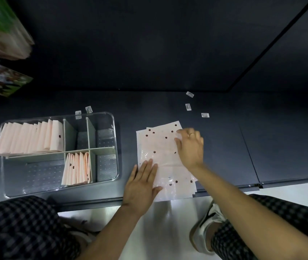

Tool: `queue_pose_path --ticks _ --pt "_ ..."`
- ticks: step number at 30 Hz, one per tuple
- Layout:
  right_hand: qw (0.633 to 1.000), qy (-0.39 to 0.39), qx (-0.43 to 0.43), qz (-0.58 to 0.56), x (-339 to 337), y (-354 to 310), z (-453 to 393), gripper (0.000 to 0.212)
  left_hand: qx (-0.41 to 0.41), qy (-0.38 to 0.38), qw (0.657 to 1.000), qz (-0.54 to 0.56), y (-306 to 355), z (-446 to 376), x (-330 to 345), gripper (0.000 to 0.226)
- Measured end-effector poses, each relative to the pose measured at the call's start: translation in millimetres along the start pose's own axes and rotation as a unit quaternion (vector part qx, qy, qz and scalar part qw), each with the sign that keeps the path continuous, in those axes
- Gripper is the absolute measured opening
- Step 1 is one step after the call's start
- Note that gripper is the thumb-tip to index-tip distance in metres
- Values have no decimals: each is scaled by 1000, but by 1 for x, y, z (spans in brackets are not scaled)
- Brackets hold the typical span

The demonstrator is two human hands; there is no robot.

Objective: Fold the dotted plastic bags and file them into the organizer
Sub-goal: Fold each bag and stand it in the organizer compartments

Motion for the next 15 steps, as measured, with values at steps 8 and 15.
queue_pose_path --ticks 8,15 --pt "960 -132 -198 144 73 -52 104 60 10 -22 1000 -10 -1 -2 1 63" --pt "961 -179 -103 182 80 30 107 69 6 -55 998 -17 -15 -6 18 66"
Point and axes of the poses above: each hand's wrist, its own z-axis away from the middle knuckle, its own x-axis out of the palm, y = z × x, the point moved 10 cm from there along -z, towards the middle knuckle, and after that the axes turned 10 degrees about -y, right-handed, at the moved point
